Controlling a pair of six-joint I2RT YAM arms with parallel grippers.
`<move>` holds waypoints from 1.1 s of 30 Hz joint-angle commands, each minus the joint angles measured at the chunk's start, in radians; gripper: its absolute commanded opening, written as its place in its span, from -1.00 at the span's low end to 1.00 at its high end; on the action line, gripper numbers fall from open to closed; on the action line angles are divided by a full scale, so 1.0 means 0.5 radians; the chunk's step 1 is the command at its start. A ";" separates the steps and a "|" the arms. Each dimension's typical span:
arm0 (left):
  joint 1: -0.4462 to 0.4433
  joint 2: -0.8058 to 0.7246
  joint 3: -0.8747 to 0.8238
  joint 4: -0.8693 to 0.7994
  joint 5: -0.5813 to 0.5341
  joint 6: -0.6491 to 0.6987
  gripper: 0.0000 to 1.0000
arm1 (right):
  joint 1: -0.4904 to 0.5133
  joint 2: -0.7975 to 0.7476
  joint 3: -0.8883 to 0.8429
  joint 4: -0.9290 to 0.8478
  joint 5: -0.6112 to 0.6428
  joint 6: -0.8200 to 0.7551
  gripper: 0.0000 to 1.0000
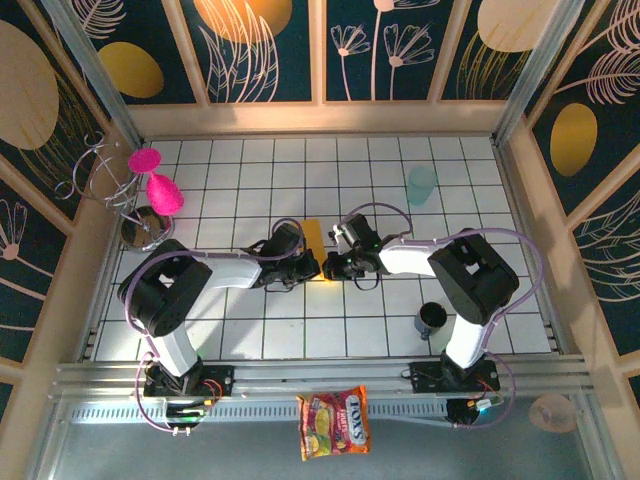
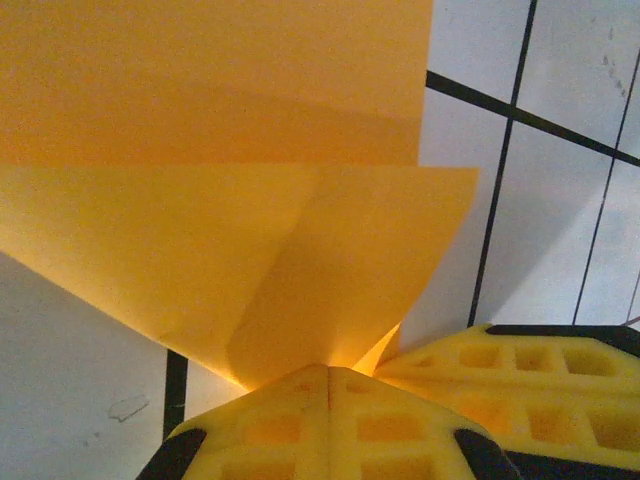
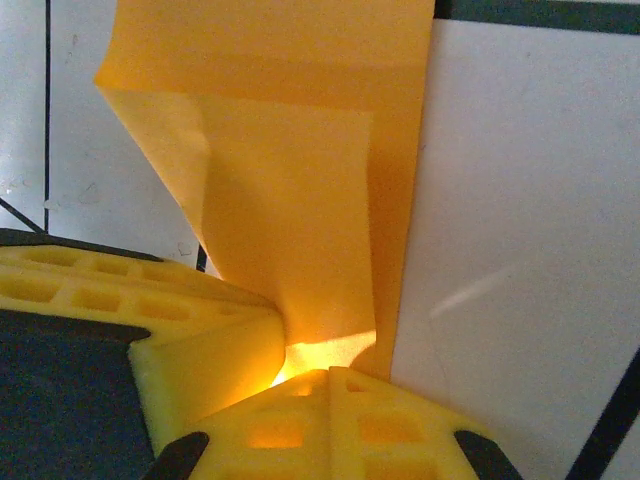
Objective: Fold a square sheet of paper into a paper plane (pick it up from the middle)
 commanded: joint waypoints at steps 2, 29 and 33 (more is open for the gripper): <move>0.003 0.048 0.043 -0.111 -0.126 -0.024 -0.98 | 0.014 0.098 -0.031 -0.267 0.211 -0.006 -1.00; 0.530 0.091 0.149 -0.323 -0.214 0.264 -0.95 | 0.014 0.113 -0.034 -0.446 0.476 -0.068 -1.00; 0.586 0.100 0.155 -0.344 -0.216 0.302 -0.95 | 0.013 0.104 -0.030 -0.433 0.454 -0.061 -1.00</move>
